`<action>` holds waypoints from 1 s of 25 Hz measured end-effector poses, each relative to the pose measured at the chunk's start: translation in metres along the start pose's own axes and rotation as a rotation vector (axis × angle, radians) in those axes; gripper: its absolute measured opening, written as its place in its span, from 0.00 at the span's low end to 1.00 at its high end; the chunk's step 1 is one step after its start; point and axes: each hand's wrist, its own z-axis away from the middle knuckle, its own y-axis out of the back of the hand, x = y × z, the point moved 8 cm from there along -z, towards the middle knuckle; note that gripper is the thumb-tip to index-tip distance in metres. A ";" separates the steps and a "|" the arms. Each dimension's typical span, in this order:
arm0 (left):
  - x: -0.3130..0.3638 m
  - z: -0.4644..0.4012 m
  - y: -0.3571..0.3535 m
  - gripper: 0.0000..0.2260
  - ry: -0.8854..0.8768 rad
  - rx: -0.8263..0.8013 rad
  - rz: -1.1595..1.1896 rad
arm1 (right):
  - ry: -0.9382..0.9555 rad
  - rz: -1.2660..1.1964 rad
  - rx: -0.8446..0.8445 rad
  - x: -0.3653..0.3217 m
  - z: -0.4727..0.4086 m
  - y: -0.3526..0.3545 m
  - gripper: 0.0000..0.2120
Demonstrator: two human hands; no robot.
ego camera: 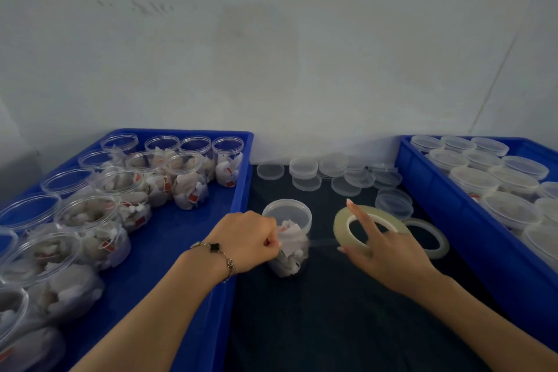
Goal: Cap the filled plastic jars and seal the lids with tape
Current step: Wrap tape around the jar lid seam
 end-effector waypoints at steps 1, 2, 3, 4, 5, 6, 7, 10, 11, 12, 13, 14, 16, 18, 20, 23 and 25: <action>-0.002 0.000 0.000 0.07 0.015 0.011 -0.012 | 0.003 0.074 0.011 -0.003 -0.004 0.001 0.40; -0.004 0.000 -0.001 0.07 0.028 0.021 -0.021 | 0.006 0.115 0.003 -0.006 -0.006 0.000 0.39; -0.006 -0.001 -0.002 0.07 0.038 0.028 -0.025 | 0.006 0.137 -0.008 -0.007 -0.008 -0.002 0.39; -0.006 -0.002 -0.003 0.07 0.043 0.030 -0.024 | 0.004 0.147 -0.009 -0.007 -0.009 -0.004 0.39; -0.007 -0.003 -0.005 0.07 0.046 0.027 -0.021 | -0.003 0.150 0.003 -0.006 -0.010 -0.004 0.39; -0.008 -0.004 -0.005 0.07 0.050 0.026 -0.021 | -0.009 0.150 0.025 -0.005 -0.012 -0.003 0.39; -0.010 -0.005 -0.005 0.07 0.056 0.028 -0.024 | -0.012 0.146 0.051 -0.005 -0.013 -0.003 0.39; -0.015 -0.007 -0.006 0.07 0.072 0.036 -0.025 | -0.010 0.149 0.079 -0.005 -0.017 -0.004 0.38; -0.016 -0.008 -0.006 0.07 0.075 0.035 -0.023 | -0.007 0.151 0.077 -0.005 -0.018 -0.005 0.38; -0.016 -0.008 -0.007 0.07 0.075 0.034 -0.022 | -0.004 0.147 0.074 -0.004 -0.020 -0.007 0.38; -0.016 -0.008 -0.007 0.07 0.074 0.034 -0.020 | -0.002 0.139 0.072 -0.004 -0.021 -0.009 0.38; -0.015 -0.008 -0.007 0.06 0.071 0.034 -0.015 | 0.001 0.134 0.075 -0.003 -0.021 -0.010 0.39; -0.015 -0.007 -0.006 0.06 0.064 0.028 0.007 | 0.009 0.144 0.074 -0.003 -0.018 -0.011 0.38; -0.014 -0.006 -0.005 0.06 0.057 0.022 0.030 | 0.016 0.122 0.069 -0.003 -0.012 -0.011 0.37; -0.013 -0.005 -0.004 0.05 0.054 0.019 0.038 | 0.011 0.088 0.065 -0.002 -0.007 -0.010 0.37; -0.013 -0.006 -0.005 0.05 0.061 0.003 0.043 | -0.007 0.055 0.077 -0.003 -0.003 -0.008 0.37; -0.014 -0.007 -0.007 0.05 0.069 -0.006 0.036 | -0.019 0.063 0.072 -0.002 -0.006 -0.009 0.37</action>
